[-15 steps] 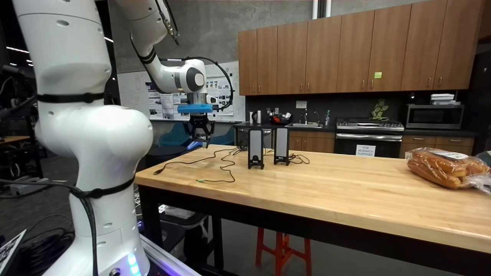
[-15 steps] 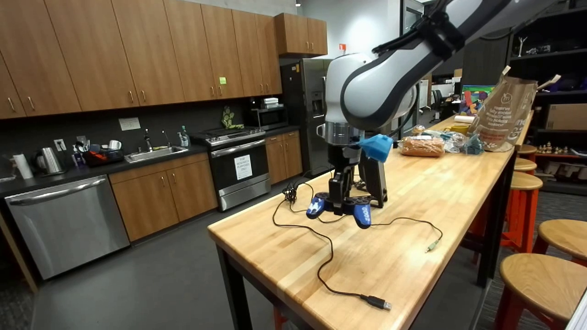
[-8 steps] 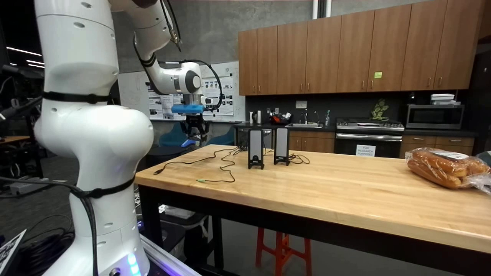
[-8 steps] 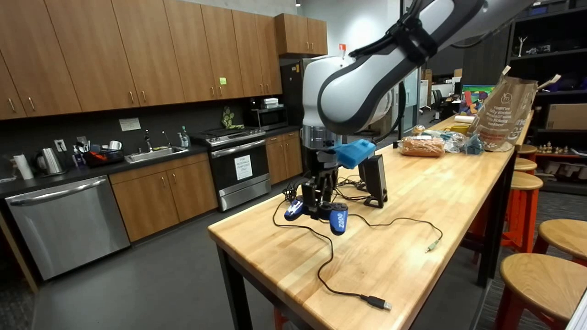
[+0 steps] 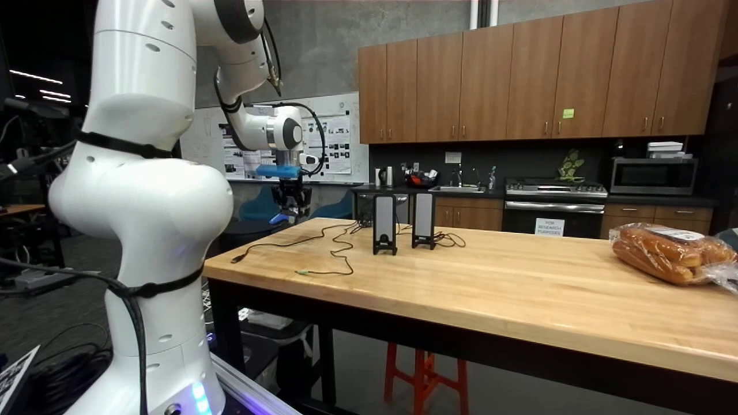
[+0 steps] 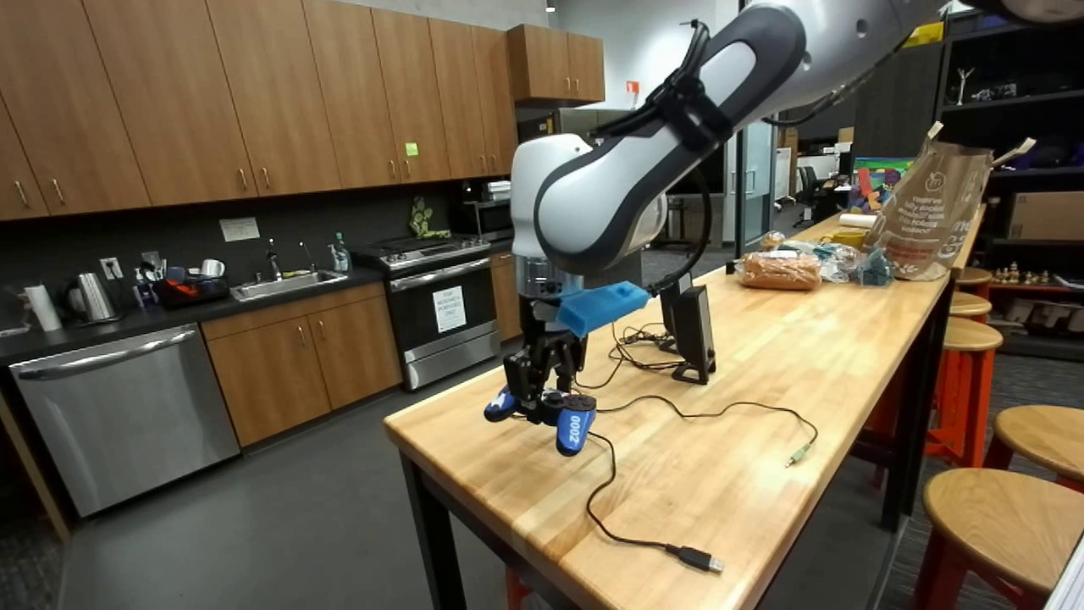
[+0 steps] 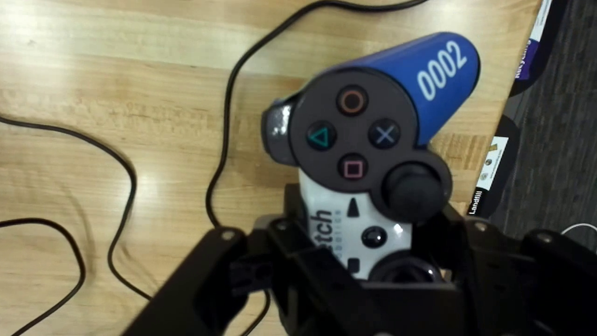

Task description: Move the controller to the left edge of the table

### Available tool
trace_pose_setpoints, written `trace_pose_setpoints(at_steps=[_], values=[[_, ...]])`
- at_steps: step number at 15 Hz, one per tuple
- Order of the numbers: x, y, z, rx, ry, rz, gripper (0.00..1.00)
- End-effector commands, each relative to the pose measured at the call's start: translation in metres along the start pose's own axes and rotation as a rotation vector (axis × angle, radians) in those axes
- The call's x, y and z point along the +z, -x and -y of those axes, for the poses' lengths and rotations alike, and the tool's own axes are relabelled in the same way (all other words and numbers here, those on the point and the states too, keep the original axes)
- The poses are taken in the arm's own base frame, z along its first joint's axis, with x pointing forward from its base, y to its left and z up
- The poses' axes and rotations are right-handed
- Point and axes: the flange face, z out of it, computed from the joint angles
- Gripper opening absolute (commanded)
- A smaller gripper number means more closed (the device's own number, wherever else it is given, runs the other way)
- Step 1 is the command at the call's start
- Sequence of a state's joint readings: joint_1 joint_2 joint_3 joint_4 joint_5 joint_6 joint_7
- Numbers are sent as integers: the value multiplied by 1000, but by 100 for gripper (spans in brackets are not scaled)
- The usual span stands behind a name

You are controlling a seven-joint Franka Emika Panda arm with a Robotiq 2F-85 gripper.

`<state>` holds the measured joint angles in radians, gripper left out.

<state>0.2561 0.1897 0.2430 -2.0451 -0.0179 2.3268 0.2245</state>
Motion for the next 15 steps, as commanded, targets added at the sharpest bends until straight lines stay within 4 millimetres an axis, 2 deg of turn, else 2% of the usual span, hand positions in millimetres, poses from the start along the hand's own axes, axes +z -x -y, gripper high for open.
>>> trace_pose_setpoints(at_steps=[1, 7, 11, 15], values=[[6, -18, 14, 55, 7, 7, 36], [31, -26, 26, 104, 22, 41, 36], [47, -29, 25, 137, 31, 72, 36], [52, -32, 22, 152, 34, 86, 36]])
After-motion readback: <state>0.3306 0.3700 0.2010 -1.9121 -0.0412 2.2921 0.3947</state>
